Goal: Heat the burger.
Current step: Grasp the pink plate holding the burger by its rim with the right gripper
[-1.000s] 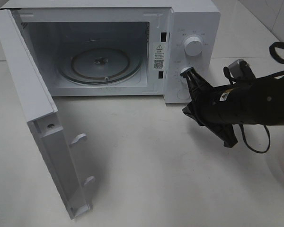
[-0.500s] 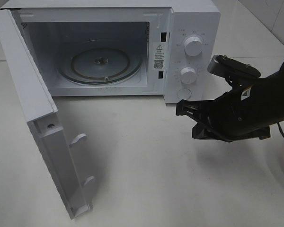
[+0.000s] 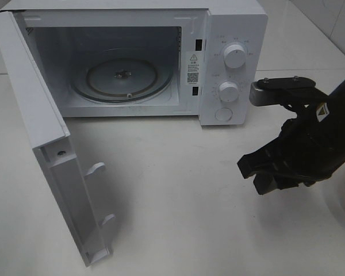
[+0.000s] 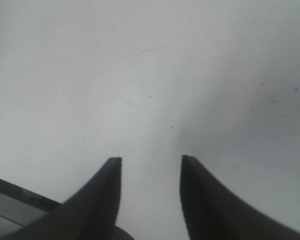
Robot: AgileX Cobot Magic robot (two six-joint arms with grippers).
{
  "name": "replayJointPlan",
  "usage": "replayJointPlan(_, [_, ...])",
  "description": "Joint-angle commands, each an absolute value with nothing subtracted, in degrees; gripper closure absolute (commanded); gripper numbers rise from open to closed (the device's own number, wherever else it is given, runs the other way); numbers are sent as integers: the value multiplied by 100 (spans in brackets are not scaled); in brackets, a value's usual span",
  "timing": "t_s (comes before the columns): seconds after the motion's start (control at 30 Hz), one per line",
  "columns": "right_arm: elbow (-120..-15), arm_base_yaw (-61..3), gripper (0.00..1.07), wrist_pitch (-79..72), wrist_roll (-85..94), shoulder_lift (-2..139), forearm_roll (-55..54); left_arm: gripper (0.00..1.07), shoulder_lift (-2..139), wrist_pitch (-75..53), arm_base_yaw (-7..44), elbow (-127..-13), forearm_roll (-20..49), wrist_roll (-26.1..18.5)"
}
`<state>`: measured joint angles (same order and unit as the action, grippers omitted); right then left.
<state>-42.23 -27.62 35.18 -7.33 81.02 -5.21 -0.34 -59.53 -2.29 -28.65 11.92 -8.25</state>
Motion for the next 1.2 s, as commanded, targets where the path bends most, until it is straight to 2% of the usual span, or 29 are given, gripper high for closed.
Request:
replayJointPlan(0.03, [-4337,-2739,43,3793,-716,8067,-338,9,-166,-5896,-235,-2848,1203,-814])
replayJointPlan(0.1, [-4561,-2739,11,4091,-573,8067,29,9,-166,-5896,-235,-2848,1203,-814])
replayJointPlan(0.2, [-4681,-2739,5,4309,-321,8067,143,9,-166,-5896,-235,-2848,1203,-814])
replayJointPlan(0.27, [-4715,-2710,5,4377,-206,8067,149,9,-166,-5896,-235,-2848,1203,-814])
replayJointPlan(0.57, [-4761,-1673,7,4962,0,8067,602,9,-166,-5896,-235,-2848,1203,-814])
replayJointPlan(0.9, [-4738,-791,10,4968,0,8090,980,9,-166,-5896,-235,-2848,1203,-814])
replayJointPlan(1.2, [-4738,-401,12,4939,46,8463,1054,9,-166,-5896,-235,-2848,1203,-814])
